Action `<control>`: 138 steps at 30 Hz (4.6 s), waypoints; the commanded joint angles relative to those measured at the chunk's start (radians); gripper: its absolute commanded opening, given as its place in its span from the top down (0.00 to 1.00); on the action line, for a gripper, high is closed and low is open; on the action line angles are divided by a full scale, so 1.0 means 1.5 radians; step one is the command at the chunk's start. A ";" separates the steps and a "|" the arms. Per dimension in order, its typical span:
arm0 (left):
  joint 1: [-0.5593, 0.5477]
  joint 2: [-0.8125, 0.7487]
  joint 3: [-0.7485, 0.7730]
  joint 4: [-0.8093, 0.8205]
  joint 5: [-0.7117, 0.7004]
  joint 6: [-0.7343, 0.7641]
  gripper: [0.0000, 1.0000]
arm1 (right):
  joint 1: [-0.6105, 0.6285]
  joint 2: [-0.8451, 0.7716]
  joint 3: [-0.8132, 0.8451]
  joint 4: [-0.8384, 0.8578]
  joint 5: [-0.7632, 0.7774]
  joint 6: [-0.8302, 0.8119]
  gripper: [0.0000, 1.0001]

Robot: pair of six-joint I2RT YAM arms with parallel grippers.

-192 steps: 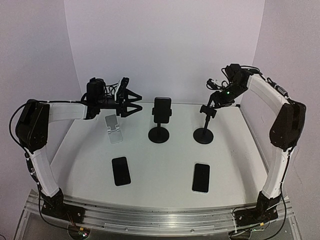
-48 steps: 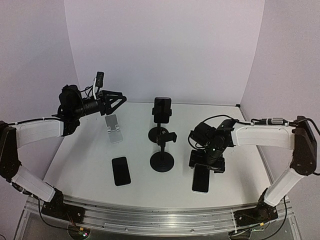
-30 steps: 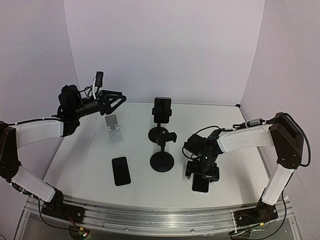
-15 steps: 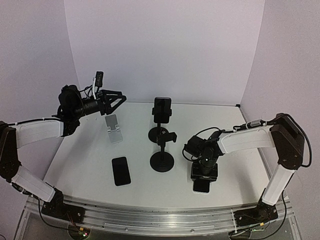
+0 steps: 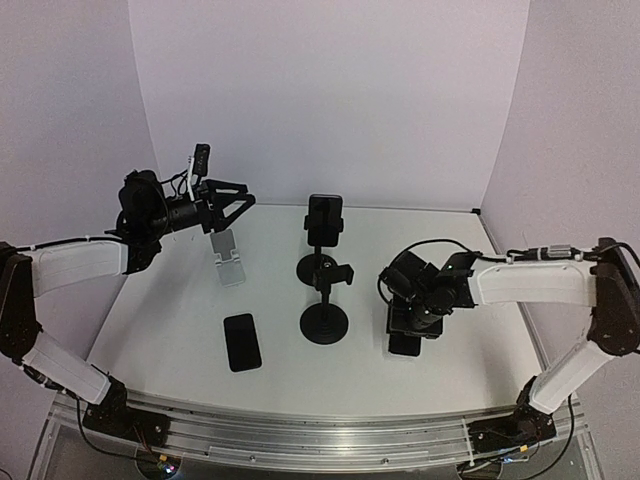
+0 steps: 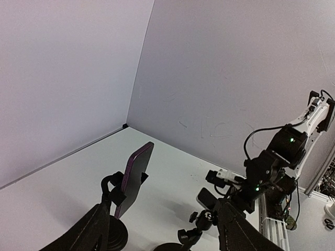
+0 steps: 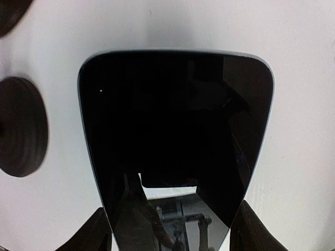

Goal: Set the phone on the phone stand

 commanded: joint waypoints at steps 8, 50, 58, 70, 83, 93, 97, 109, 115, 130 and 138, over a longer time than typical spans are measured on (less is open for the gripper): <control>-0.046 -0.012 0.072 0.024 0.027 -0.008 0.31 | 0.021 -0.175 0.170 0.035 0.251 -0.156 0.59; -0.212 0.113 0.391 -0.258 -0.190 0.031 0.89 | 0.153 0.115 0.546 0.385 0.177 -0.532 0.67; -0.182 0.088 0.363 -0.223 -0.089 0.004 1.00 | 0.152 0.074 0.504 0.388 0.144 -0.583 0.28; -0.115 0.086 0.359 -0.059 0.134 -0.085 1.00 | 0.028 -0.062 0.358 0.370 -0.259 -0.541 0.02; -0.115 0.070 0.334 0.054 0.206 -0.175 1.00 | 0.004 0.034 0.408 0.422 -0.464 -0.513 0.45; -0.116 0.070 0.327 0.020 0.205 -0.196 1.00 | 0.004 0.051 0.409 0.477 -0.489 -0.496 1.00; -0.116 0.071 0.316 -0.002 0.222 -0.198 0.93 | 0.004 0.043 0.414 0.476 -0.492 -0.522 1.00; -0.118 0.081 0.326 -0.031 0.247 -0.168 0.75 | -0.003 0.050 0.452 0.457 -0.518 -0.551 1.00; -0.123 0.085 0.338 -0.047 0.249 -0.165 0.80 | -0.002 0.077 0.497 0.351 -0.527 -0.591 1.00; -0.124 0.089 0.355 -0.096 0.300 -0.124 1.00 | -0.002 0.089 0.567 0.208 -0.515 -0.671 1.00; -0.134 0.067 0.312 -0.124 0.222 -0.062 1.00 | -0.007 0.039 0.507 0.203 -0.318 -0.619 0.39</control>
